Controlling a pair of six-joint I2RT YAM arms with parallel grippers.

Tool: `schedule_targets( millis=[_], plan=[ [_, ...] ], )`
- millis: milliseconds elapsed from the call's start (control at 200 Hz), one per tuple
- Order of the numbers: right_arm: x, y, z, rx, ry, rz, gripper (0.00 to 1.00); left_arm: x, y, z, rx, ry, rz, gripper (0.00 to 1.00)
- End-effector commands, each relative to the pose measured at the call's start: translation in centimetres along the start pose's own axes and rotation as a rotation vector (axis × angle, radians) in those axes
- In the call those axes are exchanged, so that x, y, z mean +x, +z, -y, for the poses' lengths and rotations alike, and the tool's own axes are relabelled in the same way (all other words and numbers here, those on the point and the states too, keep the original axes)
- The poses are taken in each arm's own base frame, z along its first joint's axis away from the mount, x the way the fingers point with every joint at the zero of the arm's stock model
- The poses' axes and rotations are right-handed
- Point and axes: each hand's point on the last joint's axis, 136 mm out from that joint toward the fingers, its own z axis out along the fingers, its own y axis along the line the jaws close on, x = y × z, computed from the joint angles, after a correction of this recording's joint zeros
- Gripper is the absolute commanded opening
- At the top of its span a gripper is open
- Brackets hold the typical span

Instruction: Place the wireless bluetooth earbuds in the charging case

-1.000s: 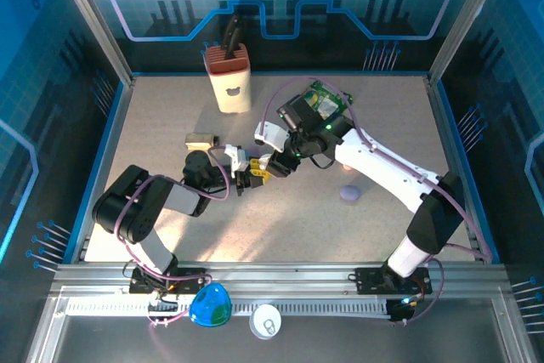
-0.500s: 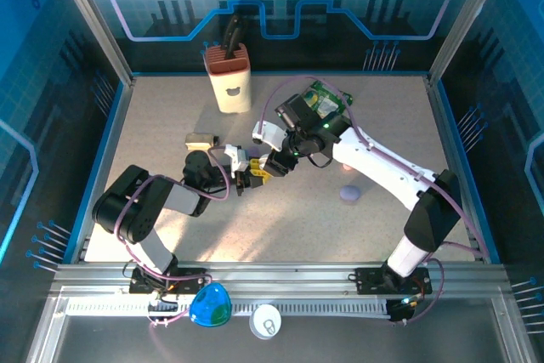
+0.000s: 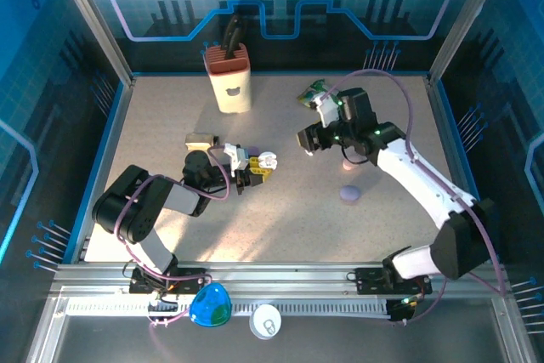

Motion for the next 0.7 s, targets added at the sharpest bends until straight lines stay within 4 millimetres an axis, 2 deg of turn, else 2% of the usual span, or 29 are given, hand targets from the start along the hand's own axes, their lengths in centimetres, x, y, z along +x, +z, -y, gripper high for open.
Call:
schedule_targets(
  millis=[0,200,330,500,695],
  plan=[
    [1.2,2.2,4.2,0.097,0.227,-0.097,0.57,-0.7,-0.5,-0.1,-0.019,0.039,0.019,0.12],
    [5.1,8.0,6.4,0.109,0.354,-0.320,0.56,-1.0,-0.5,0.0,-0.013,0.004,0.025,0.12],
    [6.5,10.9,7.0,0.090,0.392,-0.386,0.55,-1.1,-0.6,-0.2,-0.029,-0.010,0.028,0.12],
    [7.5,13.6,7.5,0.090,0.385,-0.430,0.55,-1.1,-0.6,-0.2,-0.036,-0.017,0.028,0.12],
    [7.9,15.4,7.7,0.111,0.345,-0.469,0.54,-1.1,-0.5,-0.2,-0.030,-0.021,0.029,0.12]
  ],
)
